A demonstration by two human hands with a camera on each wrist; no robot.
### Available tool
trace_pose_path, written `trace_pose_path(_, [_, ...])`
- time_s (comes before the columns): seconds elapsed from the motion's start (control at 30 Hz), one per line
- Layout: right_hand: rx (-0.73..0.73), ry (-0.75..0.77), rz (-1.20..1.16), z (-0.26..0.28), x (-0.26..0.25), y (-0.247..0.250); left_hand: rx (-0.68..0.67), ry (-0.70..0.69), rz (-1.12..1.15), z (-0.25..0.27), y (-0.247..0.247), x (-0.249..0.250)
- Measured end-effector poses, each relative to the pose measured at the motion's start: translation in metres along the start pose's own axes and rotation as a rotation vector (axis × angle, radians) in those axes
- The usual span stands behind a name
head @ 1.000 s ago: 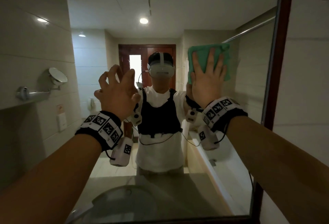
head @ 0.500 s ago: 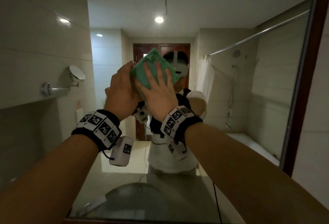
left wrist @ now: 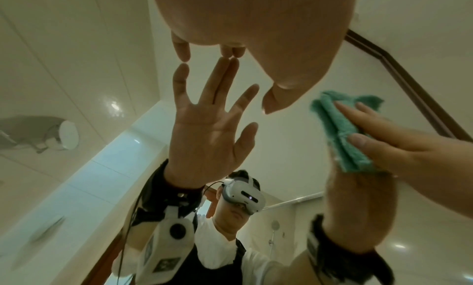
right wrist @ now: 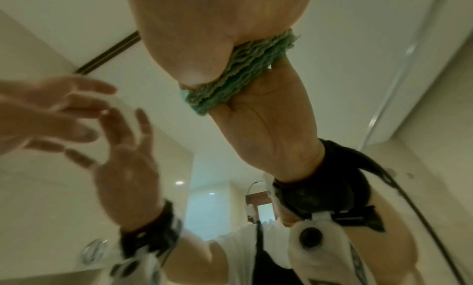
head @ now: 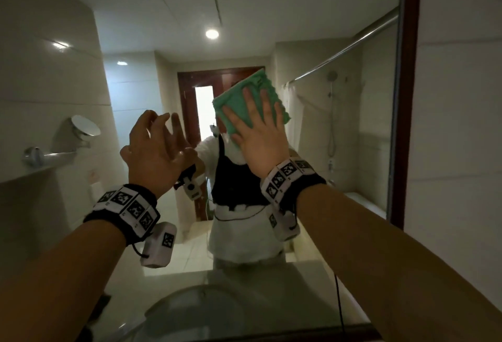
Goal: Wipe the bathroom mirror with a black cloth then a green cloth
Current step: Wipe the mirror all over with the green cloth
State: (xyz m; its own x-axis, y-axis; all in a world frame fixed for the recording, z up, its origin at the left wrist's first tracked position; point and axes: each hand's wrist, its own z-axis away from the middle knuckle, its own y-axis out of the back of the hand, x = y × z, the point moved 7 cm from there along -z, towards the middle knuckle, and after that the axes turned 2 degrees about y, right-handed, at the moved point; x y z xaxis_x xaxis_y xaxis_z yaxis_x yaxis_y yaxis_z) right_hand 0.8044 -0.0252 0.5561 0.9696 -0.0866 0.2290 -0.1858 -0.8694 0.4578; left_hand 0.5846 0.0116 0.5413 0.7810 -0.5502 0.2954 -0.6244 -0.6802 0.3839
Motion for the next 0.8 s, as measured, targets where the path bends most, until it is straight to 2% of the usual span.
trace_pose_path(0.2, [-0.05,-0.319,-0.046,0.051,0.133,0.005,-0.012,0.051,-0.103,0.003,-0.011,0.009])
trace_pose_path(0.33, [-0.034,-0.464,-0.041,0.095,0.19,0.0,-0.025,0.059,-0.115,0.003,-0.012,0.01])
trace_pose_path(0.47, [-0.019,-0.498,-0.046,0.118,0.204,-0.007,-0.019,0.059,-0.113,0.004,-0.012,0.01])
trace_pose_path(0.67, [0.045,-0.54,-0.03,0.129,0.196,-0.014,0.015,0.036,-0.134,0.006,-0.011,0.007])
trace_pose_path(0.8, [0.058,-0.598,-0.025,0.131,0.184,-0.019,-0.007,0.183,-0.246,0.009,-0.009,-0.008])
